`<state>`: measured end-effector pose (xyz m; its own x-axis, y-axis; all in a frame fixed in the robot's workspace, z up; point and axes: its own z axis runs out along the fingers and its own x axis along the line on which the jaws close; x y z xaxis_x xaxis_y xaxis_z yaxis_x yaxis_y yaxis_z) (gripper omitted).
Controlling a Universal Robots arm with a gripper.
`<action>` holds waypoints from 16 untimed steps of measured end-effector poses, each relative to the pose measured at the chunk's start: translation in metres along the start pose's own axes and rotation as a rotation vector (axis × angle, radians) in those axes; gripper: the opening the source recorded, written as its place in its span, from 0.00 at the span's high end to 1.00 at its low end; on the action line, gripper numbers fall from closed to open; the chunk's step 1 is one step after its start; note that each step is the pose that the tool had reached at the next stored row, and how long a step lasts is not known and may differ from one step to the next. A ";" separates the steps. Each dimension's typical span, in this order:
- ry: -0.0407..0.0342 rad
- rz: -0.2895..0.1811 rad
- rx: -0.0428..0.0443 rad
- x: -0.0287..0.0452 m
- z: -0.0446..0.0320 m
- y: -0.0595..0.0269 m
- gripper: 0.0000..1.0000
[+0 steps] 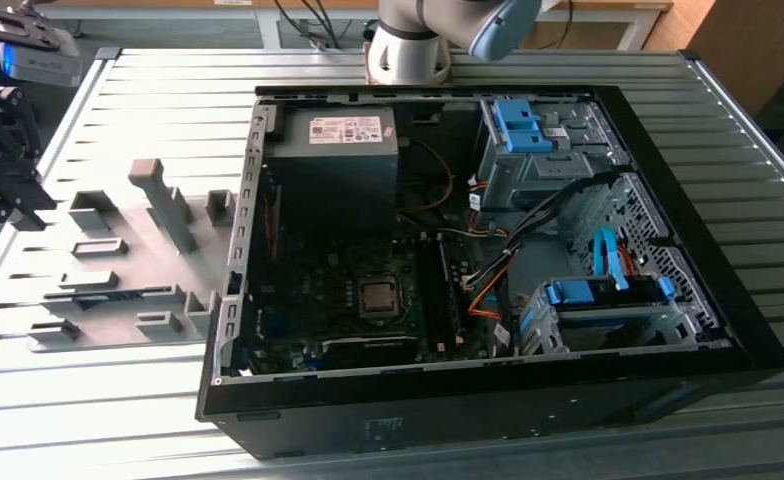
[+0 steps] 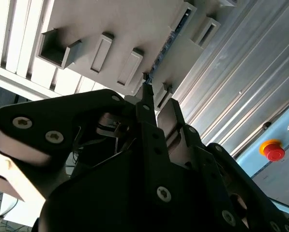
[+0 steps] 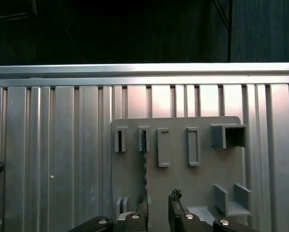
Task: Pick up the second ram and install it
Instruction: 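Pick up the second ram and move it above second insertion slot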
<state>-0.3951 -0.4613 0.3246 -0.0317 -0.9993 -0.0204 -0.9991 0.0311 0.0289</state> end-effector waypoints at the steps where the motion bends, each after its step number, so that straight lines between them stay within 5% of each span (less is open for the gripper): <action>1: 0.0000 0.000 0.0000 0.0000 0.0000 0.0000 0.69; 7: -0.0003 0.000 0.0005 0.0000 0.0015 0.0001 0.69; 16: 0.0000 0.000 -0.0029 0.0062 0.0169 -0.0006 0.69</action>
<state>-0.3952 -0.4672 0.3076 -0.0319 -0.9993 -0.0203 -0.9990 0.0313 0.0317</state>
